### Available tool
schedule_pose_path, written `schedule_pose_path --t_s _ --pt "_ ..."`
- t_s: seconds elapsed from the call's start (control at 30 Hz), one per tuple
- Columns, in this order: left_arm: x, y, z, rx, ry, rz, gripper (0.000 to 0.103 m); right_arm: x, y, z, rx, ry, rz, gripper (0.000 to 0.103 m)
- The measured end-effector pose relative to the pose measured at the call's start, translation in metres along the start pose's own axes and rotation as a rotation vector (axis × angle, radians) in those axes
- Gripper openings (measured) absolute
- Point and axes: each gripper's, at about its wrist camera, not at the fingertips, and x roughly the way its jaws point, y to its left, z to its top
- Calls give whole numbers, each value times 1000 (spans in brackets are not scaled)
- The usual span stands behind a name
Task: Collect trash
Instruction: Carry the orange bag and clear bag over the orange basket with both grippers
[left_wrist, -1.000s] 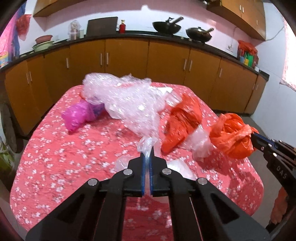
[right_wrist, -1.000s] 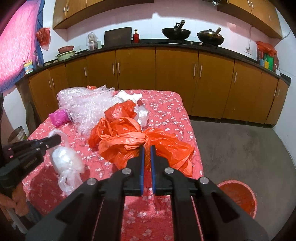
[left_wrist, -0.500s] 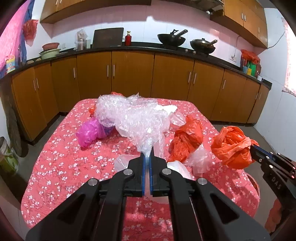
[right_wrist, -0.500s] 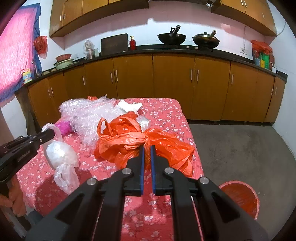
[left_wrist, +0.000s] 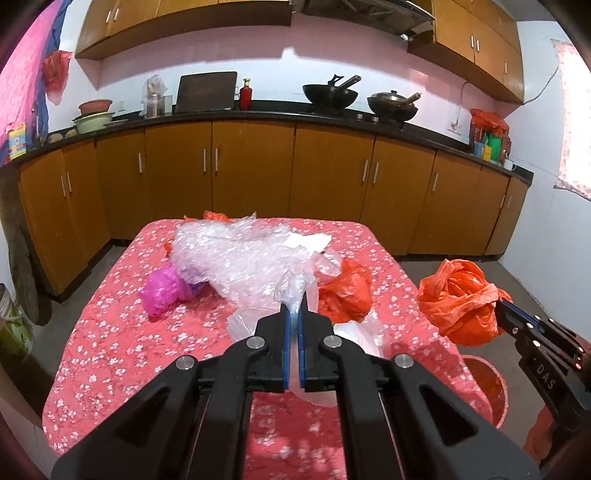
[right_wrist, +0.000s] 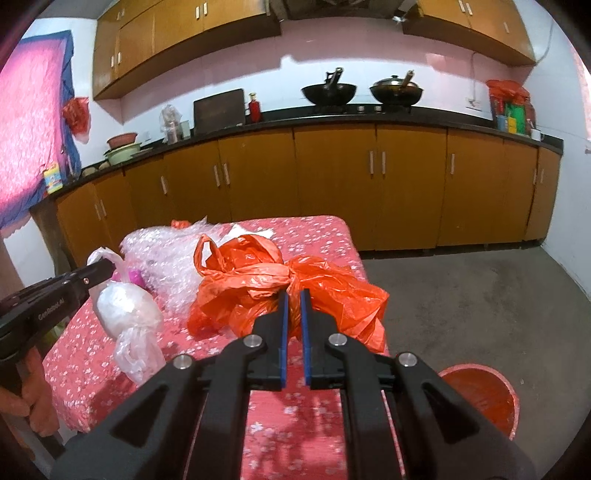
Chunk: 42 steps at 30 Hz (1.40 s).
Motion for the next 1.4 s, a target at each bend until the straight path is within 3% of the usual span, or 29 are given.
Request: schedule_pose_path --t_s 0.37,0.73,1.17,1.4 --pt "4 -56 7 53 -20 -75 3 -11 -50 -1 68 -34 -69 7" --pt "16 -139 -5 141 18 -212 3 -20 -128 -19 153 -43 -198 7" --pt "50 -260 -48 285 105 -356 3 -24 -250 -77 308 34 -420 7" --pt "78 -306 -75 340 181 -388 3 -11 -296 -117 391 109 -462 8"
